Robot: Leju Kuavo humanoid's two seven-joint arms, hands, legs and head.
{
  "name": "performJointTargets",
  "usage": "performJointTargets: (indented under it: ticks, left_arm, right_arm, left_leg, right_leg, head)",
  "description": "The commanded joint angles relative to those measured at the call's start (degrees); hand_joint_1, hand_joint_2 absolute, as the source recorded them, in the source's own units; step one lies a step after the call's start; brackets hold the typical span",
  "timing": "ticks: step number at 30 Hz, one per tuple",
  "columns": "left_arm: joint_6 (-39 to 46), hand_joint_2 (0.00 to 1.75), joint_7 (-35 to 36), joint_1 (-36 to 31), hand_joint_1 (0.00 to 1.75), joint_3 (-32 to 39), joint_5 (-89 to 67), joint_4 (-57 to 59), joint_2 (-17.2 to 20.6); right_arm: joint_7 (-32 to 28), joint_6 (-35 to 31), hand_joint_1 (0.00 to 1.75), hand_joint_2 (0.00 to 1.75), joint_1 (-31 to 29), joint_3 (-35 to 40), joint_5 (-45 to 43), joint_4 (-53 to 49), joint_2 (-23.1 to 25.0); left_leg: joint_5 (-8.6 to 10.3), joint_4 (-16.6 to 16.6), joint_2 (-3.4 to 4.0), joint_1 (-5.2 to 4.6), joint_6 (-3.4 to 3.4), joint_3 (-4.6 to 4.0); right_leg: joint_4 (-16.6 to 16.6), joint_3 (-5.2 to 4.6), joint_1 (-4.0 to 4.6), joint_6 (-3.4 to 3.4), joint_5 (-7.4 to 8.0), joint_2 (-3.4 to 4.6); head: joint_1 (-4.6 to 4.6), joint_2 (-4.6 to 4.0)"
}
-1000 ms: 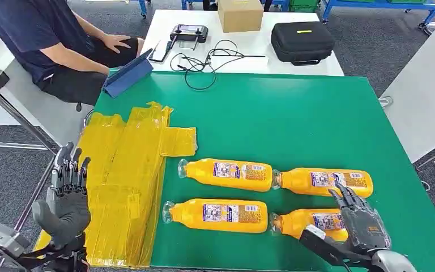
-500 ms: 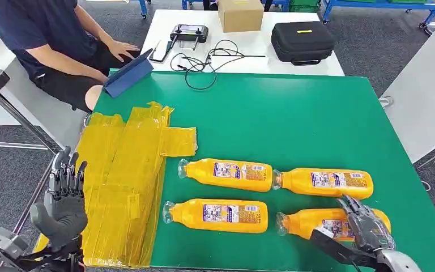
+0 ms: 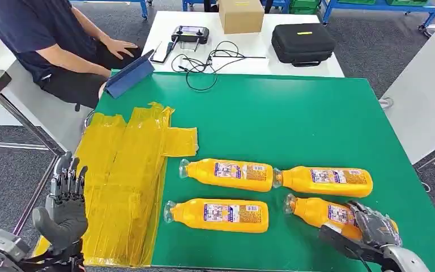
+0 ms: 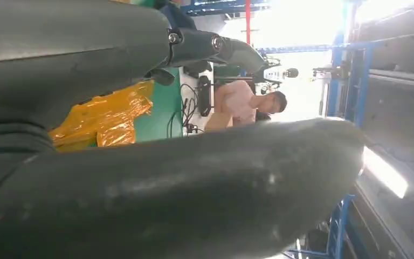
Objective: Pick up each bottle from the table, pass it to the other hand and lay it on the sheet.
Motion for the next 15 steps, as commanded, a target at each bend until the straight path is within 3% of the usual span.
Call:
performJointTargets:
  ticks: [1, 11, 13, 15]
  left_arm:
    - [1.15, 0.0, 0.18, -1.1, 0.0, -1.85, 0.97, 2.5, 1.89]
    - [1.72, 0.0, 2.33, -0.57, 0.0, 0.12, 1.23, -1.5, 0.37]
    - [1.05, 0.0, 2.58, -1.01, 0.0, 1.12, 0.97, -1.13, 0.05]
    - [0.15, 0.0, 2.78, -1.78, 0.0, 2.47, 0.98, -0.64, -0.4]
  right_arm:
    - [-0.68, 0.95, 1.75, 1.75, -0.06, -2.46, 0.76, 5.75, 1.73]
    - [-5.53, 2.64, 1.75, 1.75, -2.26, -3.57, 0.63, 2.87, 3.15]
    - [-10.62, 7.8, 1.75, 1.75, -0.04, -5.99, -6.55, -5.63, 4.76]
    - [-16.89, 17.26, 1.75, 1.75, 3.62, -9.61, -17.82, -21.67, 8.0]
  left_leg:
    - [-0.02, -0.14, -0.06, 0.1, -0.19, 0.18]
    - [-0.04, -0.09, 0.12, 0.16, -0.23, 0.19]
    - [-0.02, -0.03, 0.05, 0.1, -0.14, 0.11]
    - [-0.01, 0.01, 0.02, 0.03, -0.14, 0.02]
  right_leg:
    - [-0.22, 0.28, 0.1, -0.09, -0.02, -0.14]
    - [-0.23, 0.28, 0.17, -0.09, 0.04, 0.01]
    - [-0.13, 0.19, 0.1, -0.05, 0.02, -0.03]
    - [0.0, 0.07, 0.03, -0.05, -0.01, -0.05]
  head:
    - [0.0, 0.0]
    - [0.0, 0.0]
    - [0.0, 0.02]
    - [0.02, 0.0]
